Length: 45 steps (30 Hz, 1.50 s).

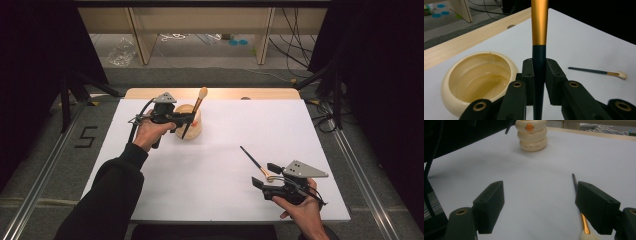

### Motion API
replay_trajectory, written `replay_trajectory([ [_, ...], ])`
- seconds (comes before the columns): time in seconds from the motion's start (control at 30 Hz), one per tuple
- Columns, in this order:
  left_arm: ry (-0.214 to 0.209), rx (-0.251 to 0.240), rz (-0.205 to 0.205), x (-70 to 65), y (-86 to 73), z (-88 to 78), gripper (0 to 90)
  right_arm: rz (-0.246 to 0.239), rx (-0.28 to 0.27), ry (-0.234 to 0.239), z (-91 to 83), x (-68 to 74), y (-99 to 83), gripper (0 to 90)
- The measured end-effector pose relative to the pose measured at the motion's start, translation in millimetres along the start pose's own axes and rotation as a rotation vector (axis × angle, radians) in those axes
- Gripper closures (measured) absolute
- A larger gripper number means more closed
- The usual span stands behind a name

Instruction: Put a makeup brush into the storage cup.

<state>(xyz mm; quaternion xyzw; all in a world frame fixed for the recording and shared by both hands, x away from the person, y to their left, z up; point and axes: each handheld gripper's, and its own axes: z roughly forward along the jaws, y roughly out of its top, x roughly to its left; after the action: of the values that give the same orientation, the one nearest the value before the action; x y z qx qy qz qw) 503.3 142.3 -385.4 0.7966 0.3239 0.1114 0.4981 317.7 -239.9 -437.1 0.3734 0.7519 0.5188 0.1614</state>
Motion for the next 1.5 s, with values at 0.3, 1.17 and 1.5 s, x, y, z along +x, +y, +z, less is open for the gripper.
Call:
replay_trajectory([
  [0.3,0.018,-0.053,-0.011,4.6,9.0,-4.3,78.3,0.001,0.0,0.003,-0.1,0.1,0.0,24.4],
  [1.17,0.133,-0.171,-0.068,27.3,29.9,-2.0,78.3,0.0,0.002,0.006,0.0,0.3,0.1,24.3],
  [1.5,0.163,-0.168,-0.068,34.7,31.9,9.9,78.3,0.001,0.005,0.009,0.0,0.5,0.0,24.2],
])
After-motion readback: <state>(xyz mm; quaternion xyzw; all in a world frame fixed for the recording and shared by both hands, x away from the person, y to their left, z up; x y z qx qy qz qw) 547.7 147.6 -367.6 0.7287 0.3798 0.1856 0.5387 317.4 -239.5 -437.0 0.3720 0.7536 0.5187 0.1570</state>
